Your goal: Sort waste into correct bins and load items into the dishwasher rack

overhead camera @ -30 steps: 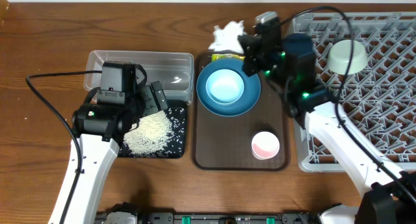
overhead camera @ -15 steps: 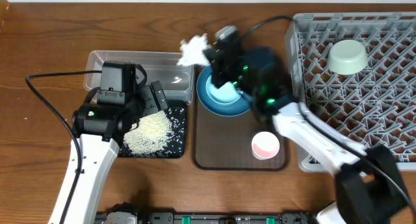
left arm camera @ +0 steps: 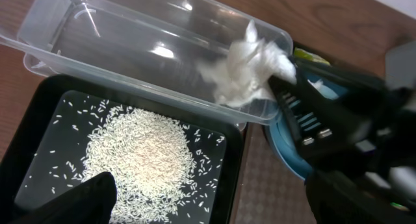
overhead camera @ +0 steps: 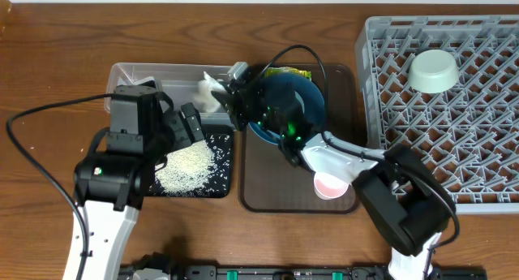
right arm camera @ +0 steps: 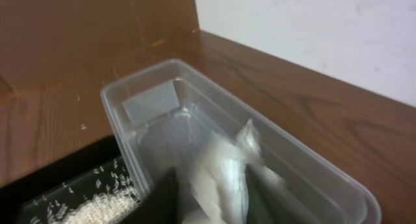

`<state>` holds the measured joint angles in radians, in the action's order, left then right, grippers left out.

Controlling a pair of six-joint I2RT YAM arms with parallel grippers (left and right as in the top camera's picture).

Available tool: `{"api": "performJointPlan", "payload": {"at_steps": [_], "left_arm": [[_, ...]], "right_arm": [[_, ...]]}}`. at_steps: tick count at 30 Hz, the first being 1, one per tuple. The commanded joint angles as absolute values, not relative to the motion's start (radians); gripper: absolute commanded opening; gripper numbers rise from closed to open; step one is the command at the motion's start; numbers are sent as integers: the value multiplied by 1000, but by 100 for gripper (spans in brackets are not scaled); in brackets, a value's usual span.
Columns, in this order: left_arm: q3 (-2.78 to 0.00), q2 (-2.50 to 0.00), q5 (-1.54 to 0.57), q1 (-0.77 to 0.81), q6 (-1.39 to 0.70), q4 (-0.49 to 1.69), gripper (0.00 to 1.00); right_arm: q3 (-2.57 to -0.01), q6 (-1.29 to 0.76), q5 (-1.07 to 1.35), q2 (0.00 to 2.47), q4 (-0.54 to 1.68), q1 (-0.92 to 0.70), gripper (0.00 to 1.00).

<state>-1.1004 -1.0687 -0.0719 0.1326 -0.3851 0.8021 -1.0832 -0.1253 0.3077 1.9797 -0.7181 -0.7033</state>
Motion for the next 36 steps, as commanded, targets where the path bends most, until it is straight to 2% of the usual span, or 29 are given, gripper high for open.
{"api": "performJointPlan", "payload": {"at_steps": [1,4,10,16,19,23,27,31,36], "left_arm": [[-1124,-1060,-67,127,-375,800,95],[-1123,-1061,-66,127,-375,800,95],[-1123,-1061,-67,127,-375,800,95],[-1123,-1061,-67,127,-375,800,95],[-1123,-1061,-67,127,-375,800,95],[-1123,-1061,-67,127,-376,805,95],[-1123,-1061,-67,127,-376,807,95],[-1123,-1061,-67,127,-376,807,95],[-1123,-1061,-67,127,-376,807,95]], "right_arm": [[-1085,-114,311,1992,-744,-714,52],[-1085,-114,311,1992,-798,-710,59],[-1087,-119,326,1968,-820,-679,63],[-1087,-134,491,1954,-810,-676,70],[-1088,-83,559,1954,-748,-683,70],[-1089,-57,495,1954,-668,-680,70],[-1104,59,607,1944,-609,-697,73],[-1125,76,513,1914,-551,-698,75],[-1181,161,544,1875,-466,-715,81]]}}
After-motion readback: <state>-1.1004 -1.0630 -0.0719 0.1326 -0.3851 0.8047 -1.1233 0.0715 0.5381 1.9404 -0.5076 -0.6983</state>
